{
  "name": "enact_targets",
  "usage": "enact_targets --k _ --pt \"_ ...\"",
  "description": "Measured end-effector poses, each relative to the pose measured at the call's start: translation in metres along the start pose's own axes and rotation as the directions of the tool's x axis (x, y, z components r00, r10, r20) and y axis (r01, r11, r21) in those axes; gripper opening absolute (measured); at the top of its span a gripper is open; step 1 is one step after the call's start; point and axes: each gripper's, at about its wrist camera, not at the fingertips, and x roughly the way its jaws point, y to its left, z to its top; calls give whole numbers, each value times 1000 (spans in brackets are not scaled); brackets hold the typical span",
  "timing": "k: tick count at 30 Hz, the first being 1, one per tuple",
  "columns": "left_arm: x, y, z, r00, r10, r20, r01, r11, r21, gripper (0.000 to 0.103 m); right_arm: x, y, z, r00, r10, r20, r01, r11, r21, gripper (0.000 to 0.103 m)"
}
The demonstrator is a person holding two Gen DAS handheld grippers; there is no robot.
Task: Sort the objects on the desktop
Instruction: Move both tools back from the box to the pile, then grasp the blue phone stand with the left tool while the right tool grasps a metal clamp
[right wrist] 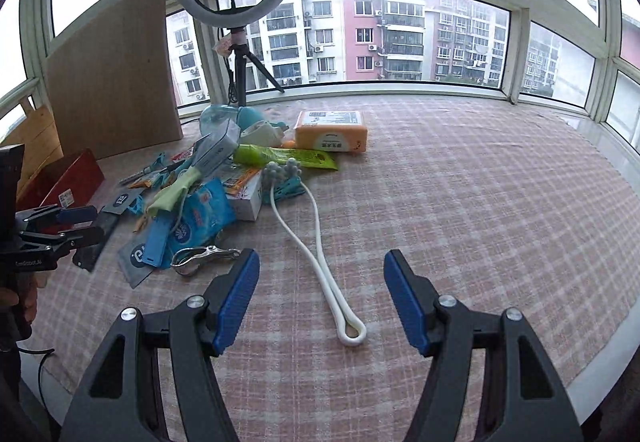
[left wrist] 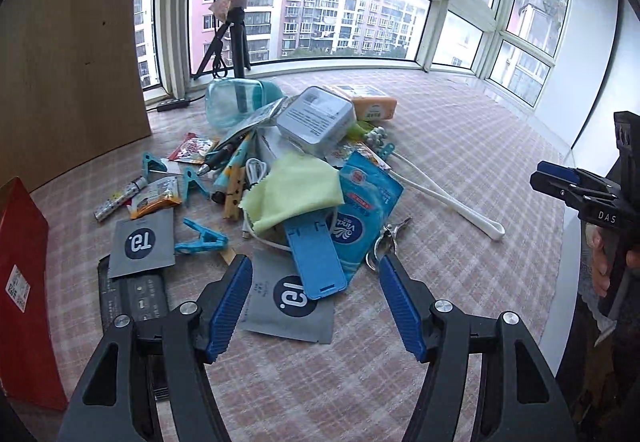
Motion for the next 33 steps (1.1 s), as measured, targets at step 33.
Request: enact_targets --k 33 --pt "93 -9 1 976 145 -164 -142 989 27 58 123 82 -9 966 90 -243 -175 918 -355 64"
